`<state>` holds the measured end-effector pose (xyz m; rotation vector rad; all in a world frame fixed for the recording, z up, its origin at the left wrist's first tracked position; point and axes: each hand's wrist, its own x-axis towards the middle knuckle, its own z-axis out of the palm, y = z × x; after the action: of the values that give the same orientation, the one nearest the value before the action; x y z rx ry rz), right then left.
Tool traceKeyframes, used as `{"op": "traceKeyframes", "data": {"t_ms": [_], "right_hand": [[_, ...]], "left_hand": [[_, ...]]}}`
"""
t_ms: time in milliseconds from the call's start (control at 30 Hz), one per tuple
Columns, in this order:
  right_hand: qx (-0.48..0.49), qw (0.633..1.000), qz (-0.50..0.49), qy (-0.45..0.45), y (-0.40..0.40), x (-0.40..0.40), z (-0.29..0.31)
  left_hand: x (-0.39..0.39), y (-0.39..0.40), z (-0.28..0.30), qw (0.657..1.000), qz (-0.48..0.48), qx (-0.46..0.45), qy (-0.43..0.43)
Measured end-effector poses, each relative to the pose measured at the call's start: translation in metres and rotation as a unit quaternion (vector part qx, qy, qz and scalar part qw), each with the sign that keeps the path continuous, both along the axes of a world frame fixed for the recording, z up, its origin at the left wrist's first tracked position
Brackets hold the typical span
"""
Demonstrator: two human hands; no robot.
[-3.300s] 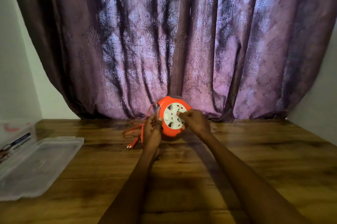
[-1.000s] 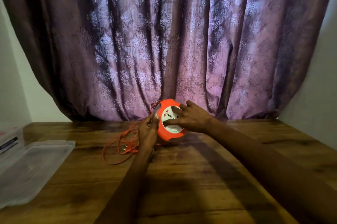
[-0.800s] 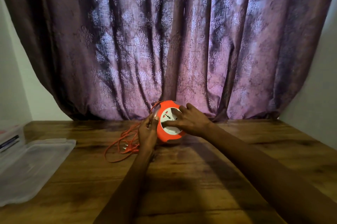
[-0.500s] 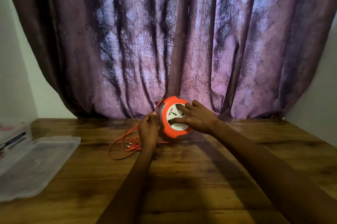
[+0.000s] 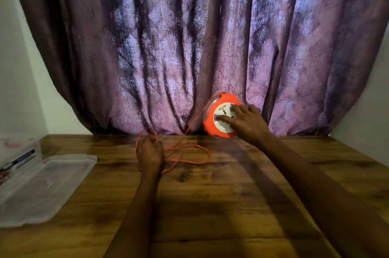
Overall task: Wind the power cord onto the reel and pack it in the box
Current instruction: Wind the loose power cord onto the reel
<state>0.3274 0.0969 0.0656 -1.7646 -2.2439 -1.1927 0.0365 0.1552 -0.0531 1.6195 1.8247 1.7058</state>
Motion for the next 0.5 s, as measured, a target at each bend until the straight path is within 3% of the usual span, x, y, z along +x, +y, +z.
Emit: {"op": "traceKeyframes", "data": {"t_ms": [133, 267, 400, 500], "right_hand": [[0.001, 0.999, -0.031, 0.042, 0.000, -0.004, -0.001], [0.003, 0.999, -0.012, 0.045, 0.006, -0.009, -0.002], [-0.011, 1.000, 0.023, 0.011, 0.010, -0.016, -0.002], [-0.025, 0.997, 0.057, -0.051, 0.012, -0.021, -0.002]], "left_hand": [[0.014, -0.009, 0.010, 0.998, -0.038, 0.043, -0.015], [0.049, -0.019, 0.020, 0.972, -0.227, 0.039, -0.038], [0.085, -0.025, 0.017, 0.898, -0.377, -0.109, -0.197], [0.093, -0.020, 0.013, 0.836, -0.442, -0.135, -0.294]]}}
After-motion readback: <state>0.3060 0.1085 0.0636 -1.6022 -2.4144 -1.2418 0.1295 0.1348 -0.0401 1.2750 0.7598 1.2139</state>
